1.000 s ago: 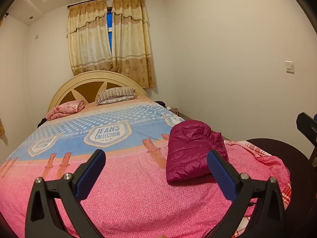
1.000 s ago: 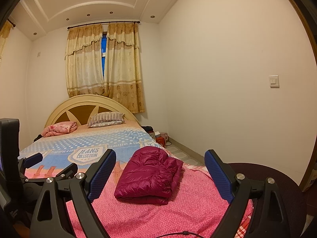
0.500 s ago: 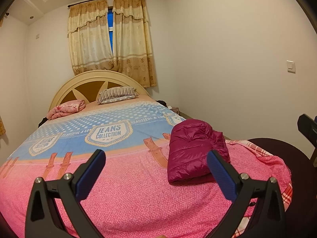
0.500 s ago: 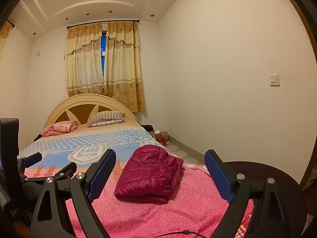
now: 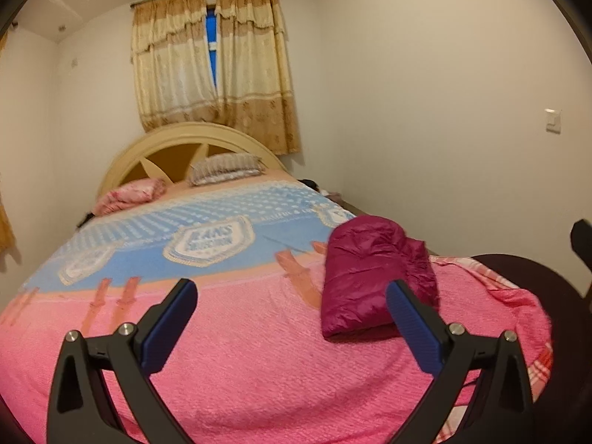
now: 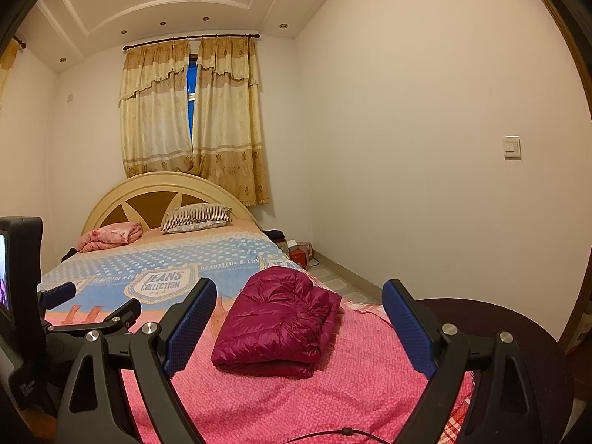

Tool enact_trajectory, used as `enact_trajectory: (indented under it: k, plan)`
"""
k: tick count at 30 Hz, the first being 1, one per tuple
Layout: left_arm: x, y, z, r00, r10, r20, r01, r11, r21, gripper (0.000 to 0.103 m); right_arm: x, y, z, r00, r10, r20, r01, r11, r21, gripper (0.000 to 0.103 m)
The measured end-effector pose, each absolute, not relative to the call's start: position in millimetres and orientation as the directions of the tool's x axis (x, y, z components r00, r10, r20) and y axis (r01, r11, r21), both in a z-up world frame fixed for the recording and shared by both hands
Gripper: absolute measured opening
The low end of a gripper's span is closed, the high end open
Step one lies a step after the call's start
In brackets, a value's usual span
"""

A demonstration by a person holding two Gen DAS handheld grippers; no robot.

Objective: Fold large clothes

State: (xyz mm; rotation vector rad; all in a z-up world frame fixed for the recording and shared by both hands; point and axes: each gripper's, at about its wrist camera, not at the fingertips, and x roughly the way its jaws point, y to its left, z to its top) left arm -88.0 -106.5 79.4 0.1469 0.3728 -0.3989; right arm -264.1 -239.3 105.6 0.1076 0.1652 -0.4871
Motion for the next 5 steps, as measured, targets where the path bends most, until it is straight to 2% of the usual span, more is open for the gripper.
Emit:
enact_trajectory:
  k: [5]
  plan:
    - [-86.1, -105.8, 78.7, 0.862, -0.341, -0.375, 0.395, 0.916, 0.074, 0.103, -261.3, -238.3, 103.9, 0.869, -0.456, -0.191, 0.475, 0.878, 0.063, 0.091]
